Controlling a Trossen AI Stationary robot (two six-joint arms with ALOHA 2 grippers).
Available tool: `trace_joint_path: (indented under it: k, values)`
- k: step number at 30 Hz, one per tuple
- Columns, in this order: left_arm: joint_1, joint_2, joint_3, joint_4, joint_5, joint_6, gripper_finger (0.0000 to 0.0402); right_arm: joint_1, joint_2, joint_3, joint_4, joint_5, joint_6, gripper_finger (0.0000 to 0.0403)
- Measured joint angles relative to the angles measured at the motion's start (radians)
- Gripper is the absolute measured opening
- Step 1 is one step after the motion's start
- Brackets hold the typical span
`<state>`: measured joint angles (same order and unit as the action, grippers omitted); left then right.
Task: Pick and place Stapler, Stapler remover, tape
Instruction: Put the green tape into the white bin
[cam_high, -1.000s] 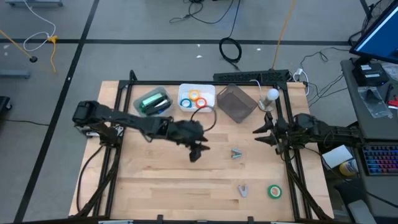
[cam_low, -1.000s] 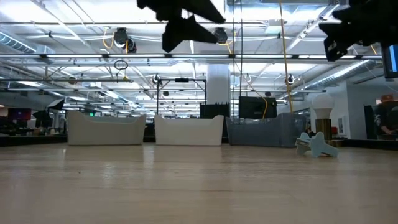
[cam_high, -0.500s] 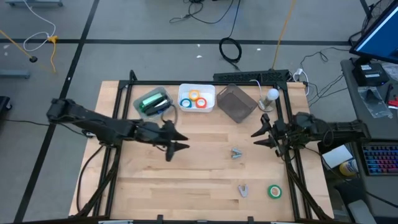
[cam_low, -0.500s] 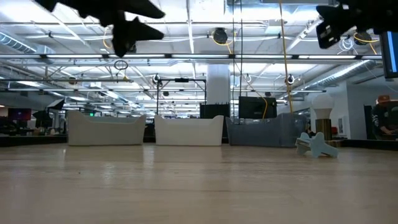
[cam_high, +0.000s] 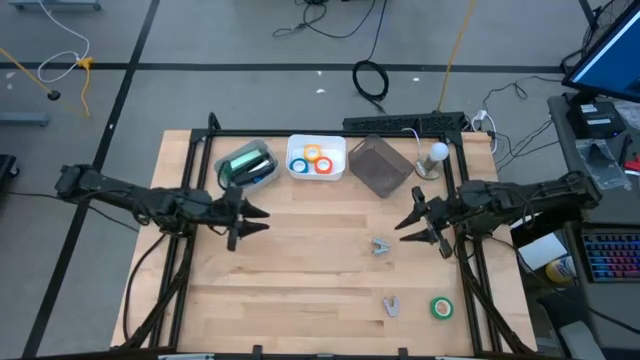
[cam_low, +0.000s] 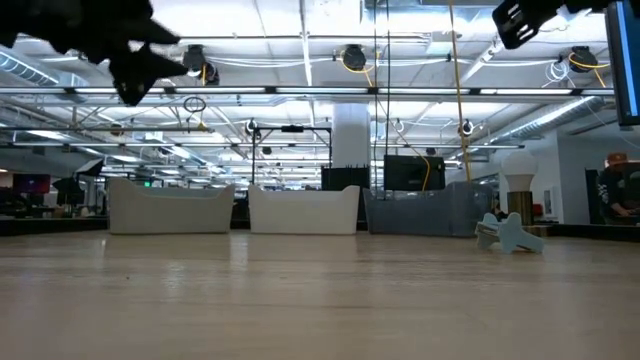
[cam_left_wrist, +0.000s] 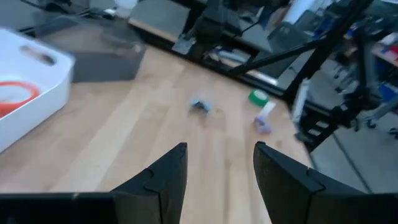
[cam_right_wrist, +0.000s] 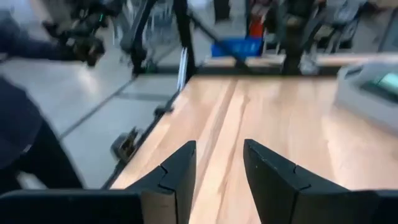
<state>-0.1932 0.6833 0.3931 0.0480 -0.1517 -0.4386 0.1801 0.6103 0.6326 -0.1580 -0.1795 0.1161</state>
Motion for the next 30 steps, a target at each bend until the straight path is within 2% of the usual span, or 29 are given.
trace_joint_path:
  k: [9, 13, 21, 30]
  values:
    - [0.0, -0.206, -0.078, -0.134, -0.043, 0.042, 0.0182, 0.143, 0.168, 0.156, -0.211, 0.022, 0.133, 0.0082]
    - [0.0, -0.265, -0.099, -0.171, -0.043, 0.052, 0.0182, 0.218, 0.238, 0.174, -0.233, -0.025, 0.231, 0.0062]
    - [0.0, -0.3, -0.144, -0.194, -0.043, 0.032, 0.0182, 0.357, 0.326, 0.176, -0.357, -0.184, 0.575, 0.0013]
    - [0.002, -0.299, -0.15, -0.197, -0.043, 0.033, 0.0182, 0.456, 0.334, 0.175, -0.567, -0.212, 1.013, 0.0001]
